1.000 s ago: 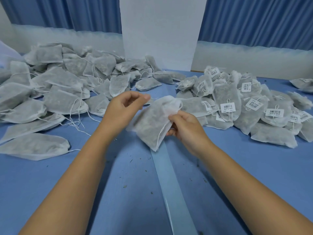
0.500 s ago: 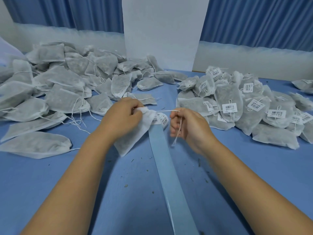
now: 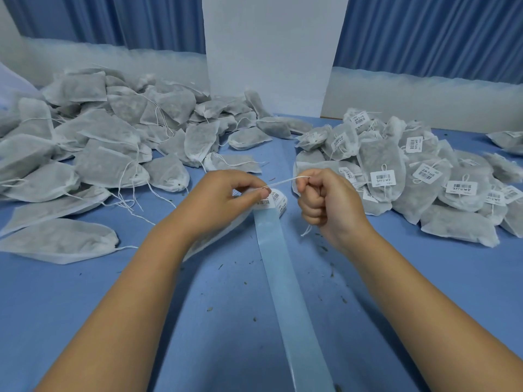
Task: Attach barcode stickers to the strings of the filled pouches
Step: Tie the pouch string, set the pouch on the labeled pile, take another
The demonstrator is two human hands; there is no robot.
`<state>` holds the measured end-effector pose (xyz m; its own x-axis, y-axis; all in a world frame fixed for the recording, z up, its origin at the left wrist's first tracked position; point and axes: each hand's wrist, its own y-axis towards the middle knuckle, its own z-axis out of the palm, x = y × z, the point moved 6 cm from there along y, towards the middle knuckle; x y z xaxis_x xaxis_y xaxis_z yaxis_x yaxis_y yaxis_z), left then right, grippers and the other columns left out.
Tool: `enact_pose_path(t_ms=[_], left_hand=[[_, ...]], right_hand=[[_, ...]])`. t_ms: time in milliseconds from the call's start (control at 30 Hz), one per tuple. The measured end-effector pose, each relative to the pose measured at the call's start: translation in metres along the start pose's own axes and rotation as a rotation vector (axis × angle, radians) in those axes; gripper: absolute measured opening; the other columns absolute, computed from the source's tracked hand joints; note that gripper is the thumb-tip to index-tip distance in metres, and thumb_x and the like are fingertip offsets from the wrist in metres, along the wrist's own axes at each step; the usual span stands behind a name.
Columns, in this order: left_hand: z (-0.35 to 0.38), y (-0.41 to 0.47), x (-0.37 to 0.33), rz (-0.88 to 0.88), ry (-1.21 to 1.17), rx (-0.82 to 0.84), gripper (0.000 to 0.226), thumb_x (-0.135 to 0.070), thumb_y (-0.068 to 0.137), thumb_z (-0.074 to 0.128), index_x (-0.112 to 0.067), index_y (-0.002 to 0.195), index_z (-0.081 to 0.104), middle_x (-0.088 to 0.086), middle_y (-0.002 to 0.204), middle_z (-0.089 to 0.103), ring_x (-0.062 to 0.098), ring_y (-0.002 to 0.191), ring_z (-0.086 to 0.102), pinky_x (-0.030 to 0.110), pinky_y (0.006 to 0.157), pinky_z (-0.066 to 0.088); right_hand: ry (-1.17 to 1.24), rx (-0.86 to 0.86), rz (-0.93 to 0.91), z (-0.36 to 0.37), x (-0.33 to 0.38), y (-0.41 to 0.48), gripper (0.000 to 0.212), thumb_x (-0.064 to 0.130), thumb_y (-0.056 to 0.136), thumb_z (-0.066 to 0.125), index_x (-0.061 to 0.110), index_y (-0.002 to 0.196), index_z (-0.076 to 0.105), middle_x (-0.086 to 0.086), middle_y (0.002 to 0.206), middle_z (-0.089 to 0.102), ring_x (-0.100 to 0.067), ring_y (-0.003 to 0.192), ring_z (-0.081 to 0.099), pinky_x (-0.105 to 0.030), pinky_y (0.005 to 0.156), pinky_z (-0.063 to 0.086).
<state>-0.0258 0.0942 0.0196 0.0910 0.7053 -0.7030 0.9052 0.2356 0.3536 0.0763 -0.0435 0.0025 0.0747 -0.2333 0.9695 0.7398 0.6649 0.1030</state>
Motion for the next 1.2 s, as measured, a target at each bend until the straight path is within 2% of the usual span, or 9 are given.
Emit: enact_pose_path(t_ms=[200,467,567,700,800,900,967,1100,1200], left_hand=[[0.003,-0.005,0.006,-0.113,-0.276,0.149,0.019,-0.019,0.096,0.062,-0.020,0.085,0.078,-0.007,0.094,0.076,0.005,0.095,0.068,0.010,0.084,0.046],[0.001,-0.004,-0.002,-0.103,-0.753,0.099,0.019,-0.018,0.092,0.063,-0.024,0.096,0.081,0.001,0.105,0.077,0.008,0.106,0.069,0.014,0.086,0.050],[-0.002,-0.001,0.003,-0.098,-0.648,0.017,0.020,-0.014,0.094,0.063,-0.022,0.104,0.078,-0.005,0.111,0.075,0.004,0.115,0.064,0.012,0.094,0.047],[-0.008,-0.002,0.006,-0.110,-0.386,-0.019,0.019,-0.008,0.093,0.065,-0.021,0.102,0.075,-0.012,0.100,0.076,-0.001,0.101,0.067,0.010,0.083,0.048],[-0.007,-0.005,0.005,-0.168,-0.281,0.079,0.016,-0.016,0.093,0.065,-0.022,0.095,0.080,0.014,0.093,0.076,0.018,0.083,0.064,0.032,0.080,0.046],[0.003,-0.010,-0.005,-0.182,-0.262,0.259,0.026,-0.022,0.096,0.062,-0.029,0.077,0.079,0.005,0.073,0.072,0.034,0.077,0.060,0.035,0.080,0.044],[0.010,-0.012,-0.010,-0.191,-0.318,0.322,0.030,-0.017,0.099,0.057,-0.024,0.078,0.078,-0.004,0.065,0.068,0.023,0.068,0.060,0.029,0.077,0.046],[0.011,-0.011,-0.005,-0.215,-0.431,0.292,0.031,-0.014,0.098,0.054,-0.017,0.078,0.077,-0.001,0.068,0.067,0.007,0.057,0.054,0.015,0.065,0.047],[0.005,-0.008,0.004,-0.257,-0.492,0.205,0.031,-0.017,0.093,0.054,-0.021,0.071,0.076,0.001,0.069,0.068,0.011,0.057,0.053,0.018,0.062,0.048]], right_hand=[[0.040,-0.020,0.038,-0.003,-0.002,0.003,0.026,0.008,0.095,0.041,0.011,0.073,0.057,0.007,0.046,0.023,-0.008,0.041,0.014,-0.016,0.038,0.012],[-0.598,-0.066,-0.296,0.010,-0.005,-0.006,0.020,0.011,0.098,0.056,0.018,0.087,0.071,0.013,0.052,0.050,-0.002,0.048,0.040,-0.012,0.051,0.032],[-0.900,0.042,-0.489,0.028,-0.007,-0.019,0.016,0.017,0.097,0.056,0.018,0.094,0.071,-0.002,0.064,0.059,-0.010,0.056,0.045,-0.024,0.057,0.038],[-1.000,-0.037,-0.723,0.031,0.006,-0.030,0.021,0.026,0.093,0.050,0.016,0.090,0.069,0.004,0.072,0.061,-0.008,0.063,0.049,-0.028,0.059,0.043],[-0.947,-0.167,-0.803,0.022,0.016,-0.029,0.013,0.018,0.092,0.059,0.015,0.088,0.071,0.004,0.072,0.059,-0.003,0.064,0.048,-0.023,0.059,0.040],[-0.850,-0.193,-0.748,0.015,0.017,-0.025,0.009,0.017,0.090,0.066,0.019,0.090,0.075,0.011,0.074,0.052,0.001,0.067,0.050,-0.013,0.063,0.035],[-0.742,-0.146,-0.628,0.013,0.012,-0.019,0.009,0.019,0.088,0.068,0.025,0.090,0.075,0.013,0.077,0.055,0.000,0.072,0.053,-0.011,0.067,0.037],[-0.714,-0.039,-0.311,0.012,-0.011,-0.006,0.016,0.022,0.094,0.063,0.032,0.102,0.073,0.016,0.097,0.063,0.004,0.095,0.056,-0.014,0.079,0.041],[-0.694,-0.107,-0.311,0.010,-0.011,-0.008,0.022,0.017,0.094,0.062,0.035,0.106,0.065,0.013,0.109,0.057,-0.002,0.106,0.055,-0.026,0.091,0.046]])
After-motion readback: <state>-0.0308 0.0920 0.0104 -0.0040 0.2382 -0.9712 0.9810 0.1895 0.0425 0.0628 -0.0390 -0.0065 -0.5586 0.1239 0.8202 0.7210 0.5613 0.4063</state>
